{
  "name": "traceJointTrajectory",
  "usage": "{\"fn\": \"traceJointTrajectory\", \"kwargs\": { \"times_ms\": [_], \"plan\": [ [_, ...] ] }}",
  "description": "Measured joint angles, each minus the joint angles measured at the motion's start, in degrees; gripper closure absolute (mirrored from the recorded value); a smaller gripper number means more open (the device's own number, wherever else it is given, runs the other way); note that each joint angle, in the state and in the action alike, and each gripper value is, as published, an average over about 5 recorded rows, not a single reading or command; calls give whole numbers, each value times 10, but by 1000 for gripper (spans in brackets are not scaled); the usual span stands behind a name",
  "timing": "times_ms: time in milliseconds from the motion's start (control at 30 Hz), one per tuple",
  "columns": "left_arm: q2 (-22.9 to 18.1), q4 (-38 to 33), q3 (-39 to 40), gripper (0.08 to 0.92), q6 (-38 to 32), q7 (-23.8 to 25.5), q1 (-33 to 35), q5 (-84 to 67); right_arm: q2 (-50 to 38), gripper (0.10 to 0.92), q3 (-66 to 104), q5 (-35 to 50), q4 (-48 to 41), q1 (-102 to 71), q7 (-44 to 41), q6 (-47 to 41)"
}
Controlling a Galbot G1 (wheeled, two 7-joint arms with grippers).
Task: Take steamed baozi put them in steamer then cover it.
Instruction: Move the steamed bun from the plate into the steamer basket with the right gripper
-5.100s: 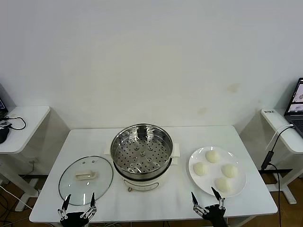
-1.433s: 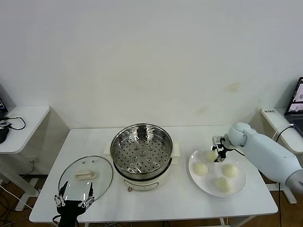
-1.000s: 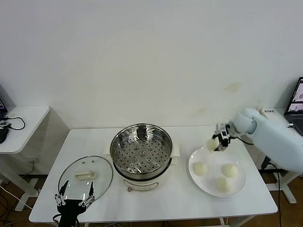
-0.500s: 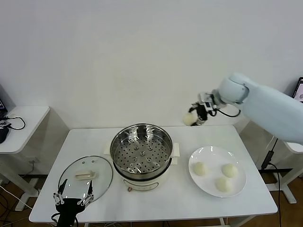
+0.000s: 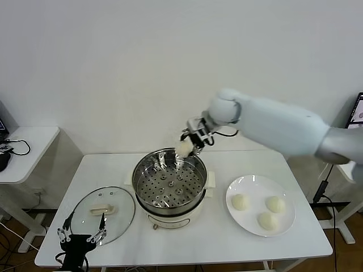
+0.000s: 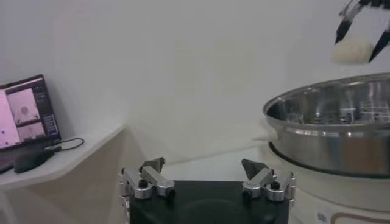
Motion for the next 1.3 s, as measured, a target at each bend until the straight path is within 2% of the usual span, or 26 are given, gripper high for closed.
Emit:
{"fn": "traceJointTrajectory", "kwargs": {
  "times_ms": [533, 900, 1167, 1300],
  "plan": [
    [-4, -8, -2, 177, 1, -1, -1, -3, 99, 389, -48, -152, -82, -25, 34, 174],
    [-5, -7, -2, 177, 3, -1, -4, -6, 132, 385, -51, -221, -133, -51, 53, 248],
    [-3, -7, -4, 177, 3, -2, -3, -6, 143, 222, -50, -242, -157, -60, 58, 273],
    [-3, -9, -5, 177, 3, -2, -1, -6, 140, 203, -47, -236, -155, -52, 52, 272]
  ]
}}
